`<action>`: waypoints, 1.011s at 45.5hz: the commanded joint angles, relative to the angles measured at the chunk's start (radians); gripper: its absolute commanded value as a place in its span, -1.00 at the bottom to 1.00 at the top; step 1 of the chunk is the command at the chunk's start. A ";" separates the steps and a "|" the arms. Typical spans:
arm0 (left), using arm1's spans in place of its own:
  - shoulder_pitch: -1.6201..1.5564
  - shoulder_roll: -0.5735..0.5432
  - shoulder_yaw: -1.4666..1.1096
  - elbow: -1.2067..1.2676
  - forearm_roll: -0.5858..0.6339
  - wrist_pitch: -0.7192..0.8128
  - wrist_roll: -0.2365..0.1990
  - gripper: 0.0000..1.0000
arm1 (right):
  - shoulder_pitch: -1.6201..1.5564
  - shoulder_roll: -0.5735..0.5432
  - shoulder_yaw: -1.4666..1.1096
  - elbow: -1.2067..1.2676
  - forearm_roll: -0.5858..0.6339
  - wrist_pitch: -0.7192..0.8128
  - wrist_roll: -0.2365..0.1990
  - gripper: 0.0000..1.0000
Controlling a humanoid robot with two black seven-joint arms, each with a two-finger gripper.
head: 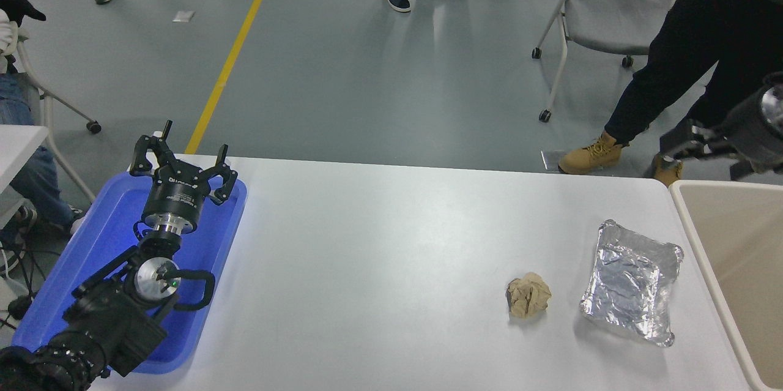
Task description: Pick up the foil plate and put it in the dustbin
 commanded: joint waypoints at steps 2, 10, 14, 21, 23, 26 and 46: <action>0.000 0.000 0.000 0.000 -0.001 0.000 0.000 1.00 | -0.169 -0.075 0.029 -0.037 -0.008 -0.187 0.002 1.00; 0.000 0.000 0.000 0.000 -0.001 0.000 0.000 1.00 | -0.340 -0.078 0.147 -0.071 -0.008 -0.267 0.002 1.00; 0.000 0.000 0.000 0.000 0.001 0.000 0.000 1.00 | -0.395 -0.092 0.204 -0.071 -0.008 -0.282 0.002 1.00; 0.000 0.000 0.000 0.000 -0.001 0.000 0.000 1.00 | -0.498 -0.095 0.271 -0.108 -0.010 -0.311 0.004 1.00; 0.000 0.000 0.000 0.000 -0.001 0.000 0.000 1.00 | -0.533 -0.092 0.287 -0.131 -0.010 -0.320 0.004 1.00; 0.000 0.000 0.000 0.000 0.001 0.000 0.000 1.00 | -0.585 -0.085 0.314 -0.163 -0.010 -0.334 0.006 1.00; 0.000 0.000 0.000 0.000 0.001 -0.002 0.000 1.00 | -0.826 -0.006 0.480 -0.292 -0.010 -0.399 0.012 1.00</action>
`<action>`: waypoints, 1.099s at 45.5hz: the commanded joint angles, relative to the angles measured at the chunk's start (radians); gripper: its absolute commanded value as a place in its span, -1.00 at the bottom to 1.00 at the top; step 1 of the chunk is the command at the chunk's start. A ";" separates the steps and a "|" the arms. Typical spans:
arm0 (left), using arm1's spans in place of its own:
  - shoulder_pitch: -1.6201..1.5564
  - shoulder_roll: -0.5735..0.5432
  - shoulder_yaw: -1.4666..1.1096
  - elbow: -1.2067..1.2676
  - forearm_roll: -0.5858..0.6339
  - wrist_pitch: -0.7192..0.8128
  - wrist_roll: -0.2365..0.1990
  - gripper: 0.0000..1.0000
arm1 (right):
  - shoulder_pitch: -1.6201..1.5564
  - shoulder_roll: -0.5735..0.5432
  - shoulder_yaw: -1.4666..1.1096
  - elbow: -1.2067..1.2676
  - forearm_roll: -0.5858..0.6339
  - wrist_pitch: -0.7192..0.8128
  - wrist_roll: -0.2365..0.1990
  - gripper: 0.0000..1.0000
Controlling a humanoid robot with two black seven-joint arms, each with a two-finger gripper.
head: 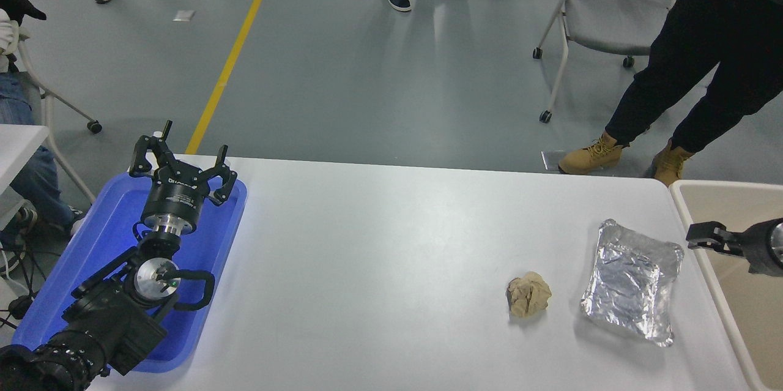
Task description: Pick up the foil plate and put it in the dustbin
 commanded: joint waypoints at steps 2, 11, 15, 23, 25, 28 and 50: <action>0.000 0.000 0.000 0.000 0.000 0.000 0.000 1.00 | -0.124 0.053 0.089 -0.075 0.001 -0.033 0.001 1.00; 0.000 0.000 0.000 0.000 0.001 0.000 0.000 1.00 | -0.176 0.096 0.115 -0.111 0.001 -0.062 0.001 1.00; 0.000 0.000 0.000 0.000 0.000 0.000 0.000 1.00 | -0.195 0.113 0.115 -0.124 0.001 -0.076 0.003 1.00; 0.000 0.000 0.000 0.000 0.001 0.000 0.000 1.00 | -0.225 0.121 0.141 -0.127 0.001 -0.088 0.015 1.00; 0.000 0.000 0.000 0.000 0.001 0.000 0.000 1.00 | -0.230 0.124 0.143 -0.127 0.001 -0.094 0.015 1.00; 0.000 0.000 0.000 0.000 0.000 0.000 0.000 1.00 | -0.233 0.136 0.143 -0.128 0.001 -0.100 0.015 1.00; 0.000 0.000 0.000 0.000 0.000 0.000 0.000 1.00 | -0.290 0.172 0.143 -0.148 -0.002 -0.143 0.041 0.70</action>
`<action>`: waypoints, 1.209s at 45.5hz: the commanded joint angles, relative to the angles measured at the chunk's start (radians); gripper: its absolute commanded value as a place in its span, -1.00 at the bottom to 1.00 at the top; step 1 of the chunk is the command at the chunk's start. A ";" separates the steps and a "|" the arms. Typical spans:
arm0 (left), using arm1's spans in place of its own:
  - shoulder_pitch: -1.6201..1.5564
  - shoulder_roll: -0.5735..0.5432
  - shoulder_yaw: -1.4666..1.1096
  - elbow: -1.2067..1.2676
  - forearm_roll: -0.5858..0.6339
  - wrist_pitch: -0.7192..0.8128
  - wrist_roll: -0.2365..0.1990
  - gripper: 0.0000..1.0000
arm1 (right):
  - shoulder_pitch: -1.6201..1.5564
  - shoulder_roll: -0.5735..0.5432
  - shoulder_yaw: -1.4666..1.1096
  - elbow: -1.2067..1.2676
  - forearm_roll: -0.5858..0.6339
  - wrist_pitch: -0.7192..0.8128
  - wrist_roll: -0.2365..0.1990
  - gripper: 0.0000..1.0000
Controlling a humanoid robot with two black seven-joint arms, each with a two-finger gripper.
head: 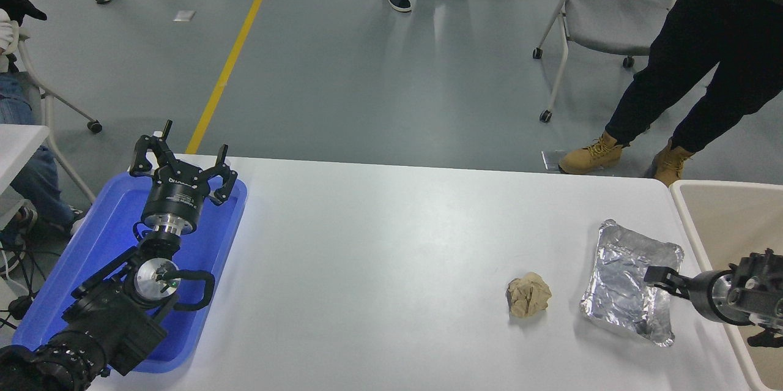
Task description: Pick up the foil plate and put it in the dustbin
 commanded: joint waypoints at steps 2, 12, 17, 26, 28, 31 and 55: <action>0.000 0.000 0.000 0.000 0.000 0.000 0.000 1.00 | -0.041 0.023 0.002 -0.009 -0.002 -0.035 0.019 0.57; 0.000 0.000 0.000 0.000 0.000 0.000 0.000 1.00 | -0.055 0.028 -0.006 -0.009 -0.034 -0.044 0.021 -0.10; 0.000 0.000 0.000 0.000 0.001 0.000 0.000 1.00 | -0.055 0.028 -0.010 -0.009 -0.060 -0.052 0.019 -0.42; 0.000 0.000 0.000 0.000 0.000 0.000 0.000 1.00 | -0.055 0.028 -0.012 -0.011 -0.071 -0.054 0.021 -0.93; 0.000 0.000 0.000 0.000 0.001 0.000 0.000 1.00 | -0.055 0.028 -0.013 -0.011 -0.072 -0.054 0.021 -1.00; 0.000 0.000 0.000 0.000 0.001 0.000 0.000 1.00 | -0.056 0.028 -0.013 -0.011 -0.072 -0.055 0.021 -1.00; -0.002 0.000 0.000 0.000 0.001 0.000 0.000 1.00 | 0.054 -0.044 -0.079 0.038 -0.069 -0.041 0.064 -1.00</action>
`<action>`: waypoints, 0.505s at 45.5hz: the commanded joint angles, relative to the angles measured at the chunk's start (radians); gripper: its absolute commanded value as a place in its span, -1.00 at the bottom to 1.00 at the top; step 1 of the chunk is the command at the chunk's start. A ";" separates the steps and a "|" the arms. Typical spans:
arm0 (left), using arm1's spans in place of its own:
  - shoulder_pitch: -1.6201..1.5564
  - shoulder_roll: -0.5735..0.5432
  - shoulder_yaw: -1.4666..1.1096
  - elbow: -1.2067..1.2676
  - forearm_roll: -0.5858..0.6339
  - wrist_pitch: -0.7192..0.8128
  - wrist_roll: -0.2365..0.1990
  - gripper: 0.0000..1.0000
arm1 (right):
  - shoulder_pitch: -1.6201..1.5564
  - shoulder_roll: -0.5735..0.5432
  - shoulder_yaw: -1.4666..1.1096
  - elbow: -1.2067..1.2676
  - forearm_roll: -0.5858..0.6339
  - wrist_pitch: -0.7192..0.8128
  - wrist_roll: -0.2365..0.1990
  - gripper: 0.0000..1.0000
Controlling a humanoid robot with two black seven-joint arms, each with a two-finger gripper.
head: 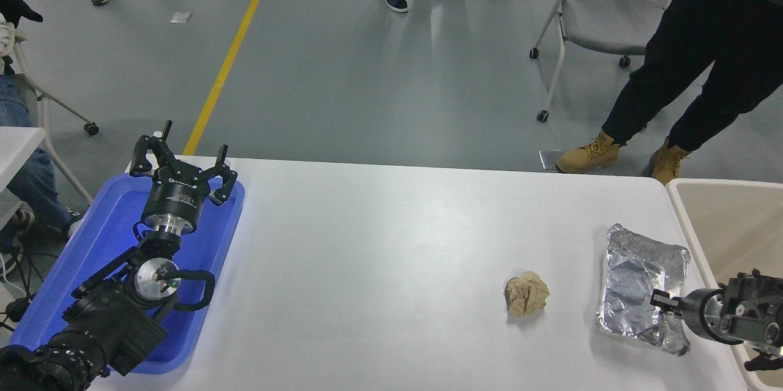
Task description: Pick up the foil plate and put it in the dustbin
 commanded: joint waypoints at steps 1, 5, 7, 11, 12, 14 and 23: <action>-0.001 0.000 0.000 0.000 -0.001 0.000 0.000 1.00 | 0.079 -0.055 -0.038 0.044 0.002 0.009 0.014 -1.00; -0.001 0.000 0.000 0.000 0.001 0.000 0.000 1.00 | 0.125 -0.092 -0.043 0.087 0.002 0.014 0.014 -1.00; -0.001 0.000 0.000 0.000 0.001 0.000 0.000 1.00 | 0.149 -0.110 -0.047 0.112 0.002 0.014 0.013 -1.00; -0.001 0.000 0.000 0.000 0.001 -0.001 0.000 1.00 | 0.213 -0.135 -0.089 0.156 0.002 0.015 0.014 -1.00; -0.001 0.000 0.000 0.000 0.001 -0.001 0.000 1.00 | 0.229 -0.138 -0.099 0.167 0.002 0.015 0.013 -1.00; -0.001 0.000 0.000 0.000 0.001 -0.001 0.000 1.00 | 0.260 -0.146 -0.119 0.195 0.002 0.015 0.013 -1.00; -0.001 0.000 0.000 0.000 0.001 -0.001 0.000 1.00 | 0.376 -0.216 -0.152 0.299 0.000 0.018 0.013 -1.00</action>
